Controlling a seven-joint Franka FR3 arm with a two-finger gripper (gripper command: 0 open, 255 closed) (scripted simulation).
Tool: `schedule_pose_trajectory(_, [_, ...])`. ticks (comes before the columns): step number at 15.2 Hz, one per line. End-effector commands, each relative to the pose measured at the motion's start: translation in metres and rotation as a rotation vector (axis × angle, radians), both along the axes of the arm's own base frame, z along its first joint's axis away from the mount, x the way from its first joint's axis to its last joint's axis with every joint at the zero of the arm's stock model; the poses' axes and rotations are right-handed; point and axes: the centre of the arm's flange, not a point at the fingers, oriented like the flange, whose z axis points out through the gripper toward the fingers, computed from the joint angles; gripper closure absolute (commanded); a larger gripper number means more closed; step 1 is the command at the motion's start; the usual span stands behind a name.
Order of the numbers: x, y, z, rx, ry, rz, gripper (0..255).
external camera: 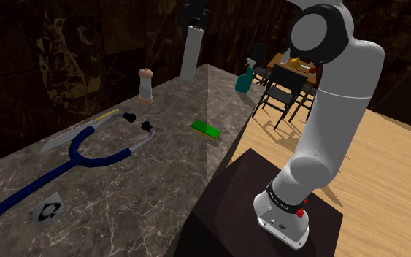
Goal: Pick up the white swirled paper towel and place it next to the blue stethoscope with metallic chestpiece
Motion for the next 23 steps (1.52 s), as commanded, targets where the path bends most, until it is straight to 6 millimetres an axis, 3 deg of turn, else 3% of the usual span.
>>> schedule_pose_trajectory(1, [-0.001,0.0,0.011,0.0,0.0,0.0,255])
schedule_pose_trajectory(11, [-0.001,0.0,0.062,0.0,0.0,0.0,255])
schedule_pose_trajectory(23, [-0.147,0.063,0.063,0.0,0.0,0.0,255])
